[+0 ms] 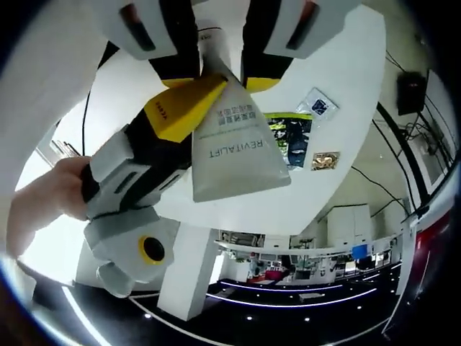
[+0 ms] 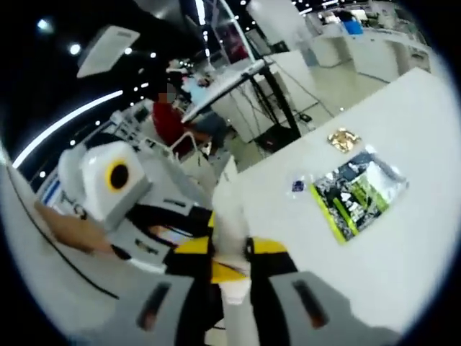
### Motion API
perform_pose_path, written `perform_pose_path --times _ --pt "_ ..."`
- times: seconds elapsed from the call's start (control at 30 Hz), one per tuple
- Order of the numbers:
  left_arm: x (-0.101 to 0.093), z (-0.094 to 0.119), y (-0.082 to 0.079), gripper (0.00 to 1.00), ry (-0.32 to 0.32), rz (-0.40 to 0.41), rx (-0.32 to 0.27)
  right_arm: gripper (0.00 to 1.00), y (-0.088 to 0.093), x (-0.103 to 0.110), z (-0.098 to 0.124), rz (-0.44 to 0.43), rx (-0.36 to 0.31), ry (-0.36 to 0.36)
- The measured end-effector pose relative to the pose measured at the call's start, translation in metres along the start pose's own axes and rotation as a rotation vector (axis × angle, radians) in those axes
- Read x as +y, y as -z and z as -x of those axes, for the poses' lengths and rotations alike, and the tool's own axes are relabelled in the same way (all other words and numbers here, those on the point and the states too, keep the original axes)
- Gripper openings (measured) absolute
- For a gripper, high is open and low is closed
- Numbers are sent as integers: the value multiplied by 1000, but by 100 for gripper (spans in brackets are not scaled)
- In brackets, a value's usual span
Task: Arrange the skincare products in the storage area until every visible bottle or jar stands upright without overlapping.
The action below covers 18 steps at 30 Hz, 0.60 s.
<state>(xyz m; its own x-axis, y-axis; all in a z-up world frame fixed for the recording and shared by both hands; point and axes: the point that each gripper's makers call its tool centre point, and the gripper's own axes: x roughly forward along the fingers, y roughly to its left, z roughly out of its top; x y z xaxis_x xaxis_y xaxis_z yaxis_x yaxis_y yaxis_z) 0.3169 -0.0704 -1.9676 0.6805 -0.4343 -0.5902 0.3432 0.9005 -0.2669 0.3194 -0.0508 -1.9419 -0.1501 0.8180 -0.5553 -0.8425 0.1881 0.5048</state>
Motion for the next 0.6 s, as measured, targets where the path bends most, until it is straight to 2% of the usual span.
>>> perform_pose_path --times 0.2,0.5,0.6 --pt "-5 -6 -4 21 38 -13 3 14 0 -2 6 103 38 16" --pt "-6 -8 -9 23 68 -18 -10 12 -4 -4 11 146 57 13" --pt "-8 -10 -9 25 88 -21 2 12 -2 -4 11 170 78 13"
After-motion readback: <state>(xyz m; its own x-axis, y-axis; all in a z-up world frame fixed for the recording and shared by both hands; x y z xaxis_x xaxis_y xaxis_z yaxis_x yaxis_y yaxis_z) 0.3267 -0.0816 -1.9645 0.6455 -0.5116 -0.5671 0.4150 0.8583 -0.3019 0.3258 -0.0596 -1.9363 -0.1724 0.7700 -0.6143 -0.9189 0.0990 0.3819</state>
